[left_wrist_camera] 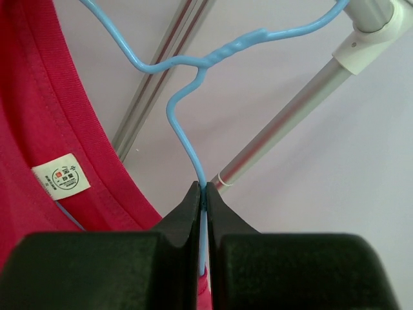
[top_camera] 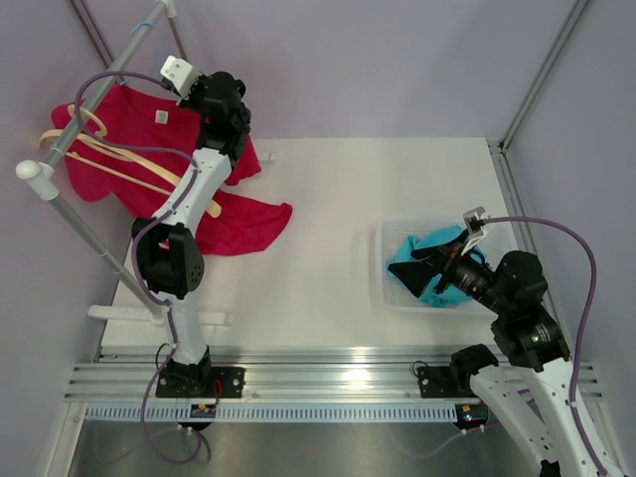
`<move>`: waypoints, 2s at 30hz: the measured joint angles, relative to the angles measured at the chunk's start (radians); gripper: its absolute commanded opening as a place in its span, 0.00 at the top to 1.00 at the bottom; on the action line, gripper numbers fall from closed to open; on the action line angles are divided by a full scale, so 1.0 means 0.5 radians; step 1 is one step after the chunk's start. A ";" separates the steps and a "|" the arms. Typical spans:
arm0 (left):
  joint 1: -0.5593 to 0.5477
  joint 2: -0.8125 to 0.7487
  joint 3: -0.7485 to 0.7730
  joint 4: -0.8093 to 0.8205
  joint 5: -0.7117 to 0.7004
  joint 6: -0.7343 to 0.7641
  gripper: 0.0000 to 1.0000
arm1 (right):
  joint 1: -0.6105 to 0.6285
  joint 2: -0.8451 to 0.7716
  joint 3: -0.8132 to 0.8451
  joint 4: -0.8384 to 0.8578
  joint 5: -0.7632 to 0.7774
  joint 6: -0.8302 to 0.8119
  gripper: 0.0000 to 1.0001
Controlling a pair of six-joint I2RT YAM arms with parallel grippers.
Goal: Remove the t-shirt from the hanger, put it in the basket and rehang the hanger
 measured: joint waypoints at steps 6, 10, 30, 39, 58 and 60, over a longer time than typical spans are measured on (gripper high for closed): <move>-0.016 -0.192 -0.185 -0.101 0.056 -0.103 1.00 | 0.000 -0.005 0.000 -0.006 0.000 0.000 0.01; -0.016 -0.262 -0.224 -0.201 0.149 -0.216 1.00 | 0.000 -0.005 0.000 -0.006 -0.003 0.000 0.00; -0.019 -0.312 -0.216 -0.199 0.408 -0.053 1.00 | 0.000 -0.005 0.000 -0.006 -0.003 0.000 0.01; -0.019 -0.345 -0.159 -0.197 0.505 0.002 1.00 | 0.000 -0.005 0.000 -0.006 -0.003 0.000 0.01; -0.019 -0.397 -0.114 -0.288 0.554 0.051 1.00 | 0.000 -0.004 0.000 -0.006 -0.003 0.000 0.00; -0.019 -0.397 -0.069 -0.364 0.567 0.029 1.00 | 0.000 -0.004 0.000 -0.006 -0.004 0.000 0.01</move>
